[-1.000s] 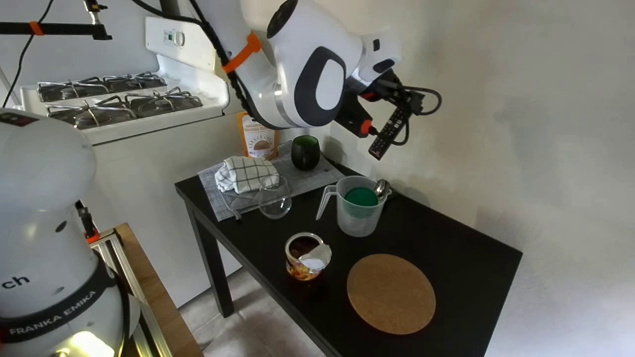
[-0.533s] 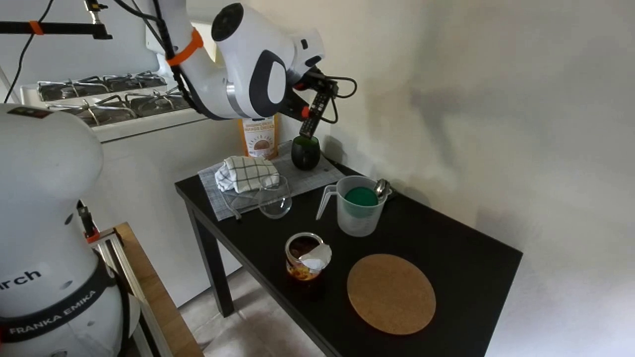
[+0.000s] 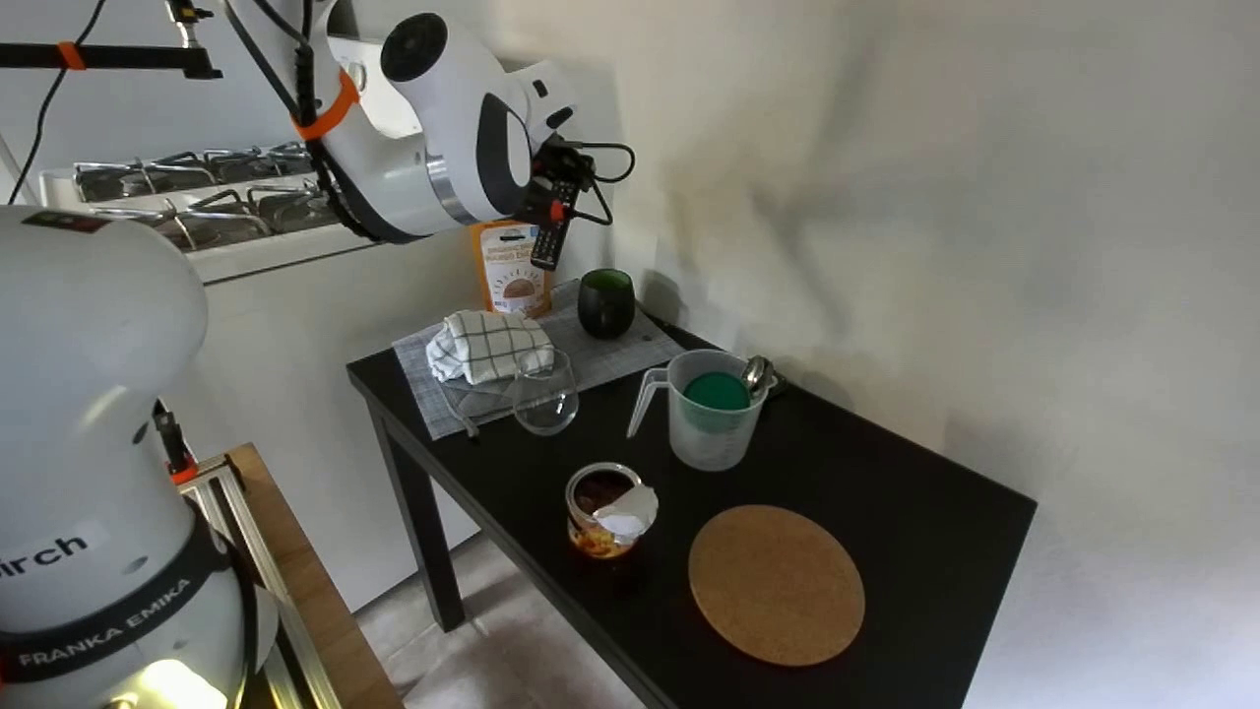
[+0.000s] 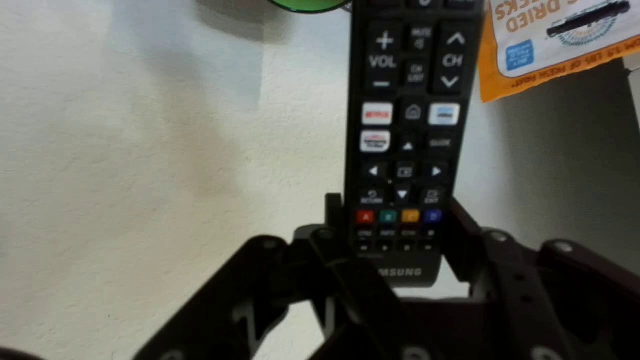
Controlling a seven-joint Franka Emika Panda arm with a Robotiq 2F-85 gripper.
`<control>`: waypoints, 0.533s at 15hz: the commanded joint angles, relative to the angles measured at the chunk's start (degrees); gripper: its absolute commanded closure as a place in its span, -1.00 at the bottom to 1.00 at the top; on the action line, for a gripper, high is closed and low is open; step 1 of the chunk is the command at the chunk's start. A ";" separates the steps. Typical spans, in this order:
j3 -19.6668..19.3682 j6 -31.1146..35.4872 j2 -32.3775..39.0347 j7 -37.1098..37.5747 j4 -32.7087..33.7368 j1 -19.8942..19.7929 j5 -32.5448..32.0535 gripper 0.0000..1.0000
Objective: Put the remote in the black cup
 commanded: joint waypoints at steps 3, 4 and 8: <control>13.79 5.80 3.72 -6.77 0.80 -12.41 14.04 0.53; 18.47 9.64 6.59 -7.98 2.30 -16.16 18.92 0.53; 36.55 18.48 14.54 -9.69 7.05 -30.99 26.81 0.53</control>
